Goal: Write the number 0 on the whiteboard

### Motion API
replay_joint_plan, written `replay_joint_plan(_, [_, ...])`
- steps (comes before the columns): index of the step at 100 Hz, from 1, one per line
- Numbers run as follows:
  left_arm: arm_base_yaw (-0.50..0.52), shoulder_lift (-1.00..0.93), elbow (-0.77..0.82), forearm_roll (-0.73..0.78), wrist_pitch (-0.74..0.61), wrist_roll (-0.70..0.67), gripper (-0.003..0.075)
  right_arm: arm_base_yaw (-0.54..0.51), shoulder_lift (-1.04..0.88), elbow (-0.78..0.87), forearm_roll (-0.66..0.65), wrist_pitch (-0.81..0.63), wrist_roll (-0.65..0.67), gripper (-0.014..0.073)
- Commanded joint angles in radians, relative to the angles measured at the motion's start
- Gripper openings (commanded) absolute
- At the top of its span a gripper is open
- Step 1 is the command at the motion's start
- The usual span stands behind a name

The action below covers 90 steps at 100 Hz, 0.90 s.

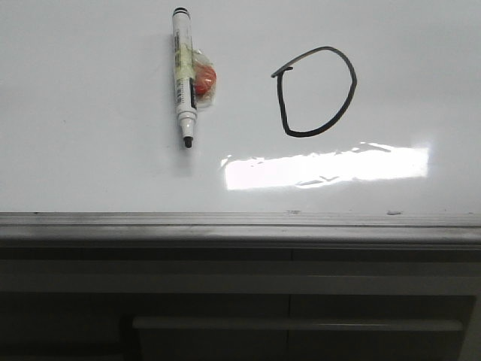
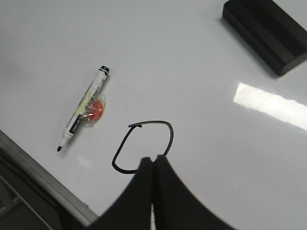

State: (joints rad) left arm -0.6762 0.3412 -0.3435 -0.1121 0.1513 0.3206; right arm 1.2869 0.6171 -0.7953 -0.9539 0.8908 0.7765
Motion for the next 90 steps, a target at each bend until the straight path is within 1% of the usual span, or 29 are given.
replay_joint_plan(1, [0.048, -0.083, 0.104, -0.028, -0.219, 0.004, -0.0020, -0.005, 0.002, -0.024, -0.055, -0.045, 0.005, -0.0069])
replay_joint_plan(7, [0.094, -0.144, 0.180, -0.042, -0.228, 0.002, -0.0020, -0.005, 0.002, -0.024, -0.055, -0.045, 0.005, -0.0069])
replay_joint_plan(24, [0.224, -0.314, 0.340, -0.087, -0.151, -0.004, -0.0020, -0.005, 0.002, -0.024, -0.055, -0.045, 0.005, -0.0069])
replay_joint_plan(31, [0.289, -0.377, 0.374, -0.132, -0.107, -0.004, -0.0020, -0.005, 0.002, -0.024, -0.055, -0.045, 0.005, -0.0069])
replay_joint_plan(35, [0.328, -0.374, 0.380, -0.157, -0.103, -0.012, -0.0020, -0.005, 0.002, -0.024, -0.057, -0.045, 0.005, -0.0069])
replay_joint_plan(40, [0.372, -0.364, 0.377, -0.150, -0.052, -0.019, -0.0020, -0.005, 0.002, -0.024, -0.055, -0.045, 0.005, -0.0069])
replay_joint_plan(51, [0.452, -0.374, 0.379, -0.136, 0.005, -0.066, -0.0020, -0.005, 0.002, -0.024, -0.055, -0.042, 0.005, -0.0069])
replay_joint_plan(58, [0.481, -0.374, 0.379, -0.114, 0.060, -0.119, -0.0020, -0.005, 0.002, -0.024, -0.055, -0.042, 0.005, -0.0069])
replay_joint_plan(67, [0.488, -0.374, 0.379, -0.078, 0.107, -0.190, -0.0020, -0.005, 0.002, -0.024, -0.055, -0.042, 0.005, -0.0069])
replay_joint_plan(83, [0.488, -0.374, 0.379, -0.100, 0.162, -0.220, -0.0020, -0.005, 0.002, -0.024, -0.055, -0.042, 0.005, -0.0069])
replay_joint_plan(90, [0.488, -0.374, 0.379, -0.100, 0.163, -0.220, -0.0020, -0.005, 0.002, -0.024, -0.055, -0.042, 0.005, -0.0069])
